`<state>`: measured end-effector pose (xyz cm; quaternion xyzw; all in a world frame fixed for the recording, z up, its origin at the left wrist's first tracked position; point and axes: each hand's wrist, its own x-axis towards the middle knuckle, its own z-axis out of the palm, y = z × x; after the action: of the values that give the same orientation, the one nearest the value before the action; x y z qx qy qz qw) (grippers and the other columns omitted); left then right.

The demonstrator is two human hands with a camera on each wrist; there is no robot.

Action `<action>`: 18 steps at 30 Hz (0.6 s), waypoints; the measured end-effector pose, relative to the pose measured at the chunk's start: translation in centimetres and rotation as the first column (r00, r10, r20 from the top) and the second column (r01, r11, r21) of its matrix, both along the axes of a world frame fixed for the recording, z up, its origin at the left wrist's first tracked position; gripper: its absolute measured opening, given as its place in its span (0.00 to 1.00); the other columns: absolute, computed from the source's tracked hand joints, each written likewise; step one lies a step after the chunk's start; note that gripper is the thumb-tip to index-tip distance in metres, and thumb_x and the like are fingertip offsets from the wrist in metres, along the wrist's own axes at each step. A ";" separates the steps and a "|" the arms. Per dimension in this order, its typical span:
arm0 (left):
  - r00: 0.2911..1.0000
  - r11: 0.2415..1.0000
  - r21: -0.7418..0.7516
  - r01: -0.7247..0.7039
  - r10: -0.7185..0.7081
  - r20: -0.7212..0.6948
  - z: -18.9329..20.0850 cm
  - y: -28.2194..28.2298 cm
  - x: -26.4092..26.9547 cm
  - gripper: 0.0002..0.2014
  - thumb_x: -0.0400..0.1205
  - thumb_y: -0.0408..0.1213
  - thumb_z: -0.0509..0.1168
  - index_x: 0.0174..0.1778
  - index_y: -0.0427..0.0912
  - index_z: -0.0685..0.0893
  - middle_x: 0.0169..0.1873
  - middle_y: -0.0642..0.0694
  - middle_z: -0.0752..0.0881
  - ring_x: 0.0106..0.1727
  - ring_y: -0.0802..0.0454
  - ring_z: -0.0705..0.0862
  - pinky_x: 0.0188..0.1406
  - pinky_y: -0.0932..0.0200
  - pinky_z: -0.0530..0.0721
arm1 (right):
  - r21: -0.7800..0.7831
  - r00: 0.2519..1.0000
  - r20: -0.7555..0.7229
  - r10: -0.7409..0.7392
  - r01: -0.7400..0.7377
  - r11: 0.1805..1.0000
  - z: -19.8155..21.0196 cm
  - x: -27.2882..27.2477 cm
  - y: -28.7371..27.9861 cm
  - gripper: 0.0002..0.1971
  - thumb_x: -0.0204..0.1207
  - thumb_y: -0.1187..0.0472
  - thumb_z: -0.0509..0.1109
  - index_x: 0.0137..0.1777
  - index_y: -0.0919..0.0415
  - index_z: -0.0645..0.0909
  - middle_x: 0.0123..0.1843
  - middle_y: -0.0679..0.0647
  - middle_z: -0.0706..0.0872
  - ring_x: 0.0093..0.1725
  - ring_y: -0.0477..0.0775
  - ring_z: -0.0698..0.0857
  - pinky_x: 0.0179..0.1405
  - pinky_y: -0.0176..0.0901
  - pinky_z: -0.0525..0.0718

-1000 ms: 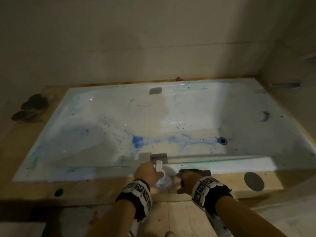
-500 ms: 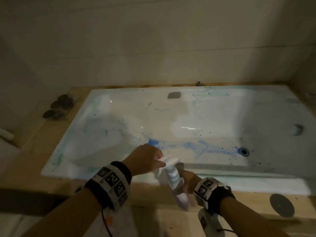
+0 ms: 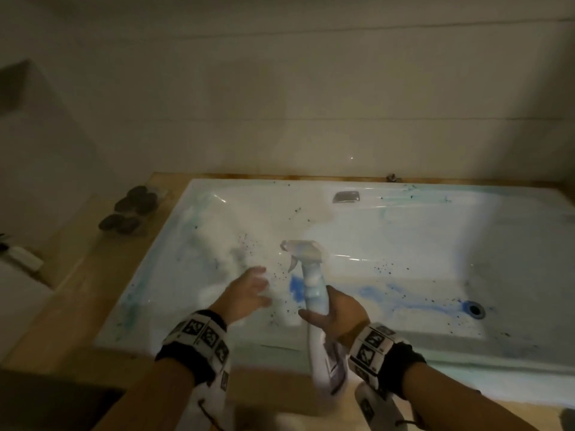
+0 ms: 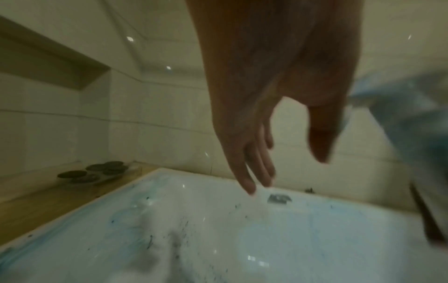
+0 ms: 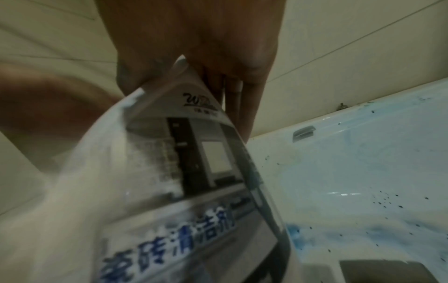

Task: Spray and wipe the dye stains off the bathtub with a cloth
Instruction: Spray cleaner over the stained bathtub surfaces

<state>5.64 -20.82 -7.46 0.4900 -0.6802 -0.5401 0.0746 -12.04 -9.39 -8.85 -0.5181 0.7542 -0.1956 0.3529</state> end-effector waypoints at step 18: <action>0.942 0.801 0.497 0.335 -0.295 -0.159 -8.9 -4.0 5.5 0.32 0.61 0.44 0.76 0.62 0.44 0.78 0.49 0.50 0.84 0.49 0.55 0.81 0.54 0.59 0.82 | -0.050 0.951 0.268 -0.153 0.172 0.984 2.0 8.9 -15.6 0.26 0.71 0.58 0.76 0.66 0.55 0.68 0.55 0.44 0.74 0.54 0.46 0.76 0.53 0.35 0.74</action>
<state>11.12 -24.83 -16.35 0.3518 -0.5785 -0.7251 -0.1253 -3.14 -24.95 -6.88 -0.4363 0.7330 -0.3183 0.4136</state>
